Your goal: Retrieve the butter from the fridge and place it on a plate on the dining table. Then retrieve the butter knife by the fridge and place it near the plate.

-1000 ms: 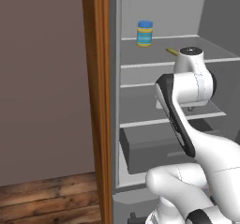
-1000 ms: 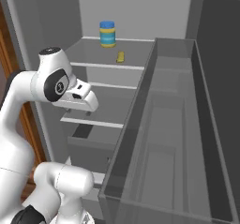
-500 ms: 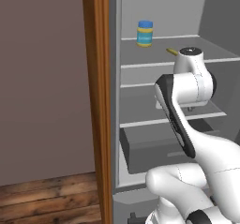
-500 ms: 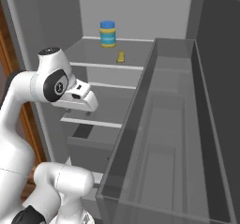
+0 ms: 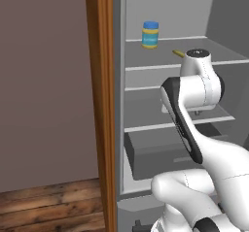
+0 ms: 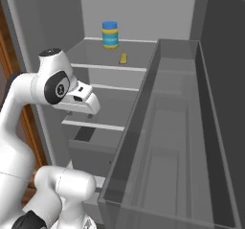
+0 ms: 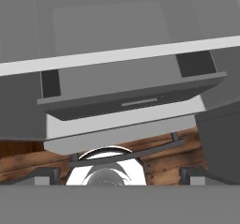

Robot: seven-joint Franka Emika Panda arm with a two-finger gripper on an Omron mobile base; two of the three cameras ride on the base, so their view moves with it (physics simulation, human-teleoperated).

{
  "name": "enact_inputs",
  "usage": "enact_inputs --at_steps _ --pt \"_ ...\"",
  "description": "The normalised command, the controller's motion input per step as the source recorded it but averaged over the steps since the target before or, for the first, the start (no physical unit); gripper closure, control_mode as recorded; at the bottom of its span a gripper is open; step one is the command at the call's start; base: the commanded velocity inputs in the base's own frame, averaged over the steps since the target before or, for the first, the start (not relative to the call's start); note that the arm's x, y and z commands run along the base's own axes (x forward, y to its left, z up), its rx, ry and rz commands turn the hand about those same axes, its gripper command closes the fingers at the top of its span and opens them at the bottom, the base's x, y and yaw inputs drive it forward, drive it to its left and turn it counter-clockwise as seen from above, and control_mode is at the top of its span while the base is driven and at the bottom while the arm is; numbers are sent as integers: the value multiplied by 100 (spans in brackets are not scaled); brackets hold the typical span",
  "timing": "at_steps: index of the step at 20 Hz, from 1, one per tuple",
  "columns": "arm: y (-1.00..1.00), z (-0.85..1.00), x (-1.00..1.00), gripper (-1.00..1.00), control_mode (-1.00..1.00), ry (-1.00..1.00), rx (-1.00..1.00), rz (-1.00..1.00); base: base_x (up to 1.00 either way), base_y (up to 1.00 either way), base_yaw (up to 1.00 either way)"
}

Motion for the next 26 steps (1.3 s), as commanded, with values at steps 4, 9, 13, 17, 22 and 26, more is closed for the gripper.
enact_inputs --at_steps 4,9,13,17,22,26 --pt "-6 6 0 -100 -100 -29 0 0 0 0 0" --pt "-25 34 0 -100 -100 -21 0 1 0 0 0" --pt "-28 74 -3 -100 -100 -22 -2 6 0 0 0" --pt "0 79 -1 -100 -100 -21 -6 9 0 0 0" --pt "0 60 -3 -100 -100 -16 -7 4 0 0 0" --pt "-16 44 0 -100 -100 -4 -9 0 0 0 0"
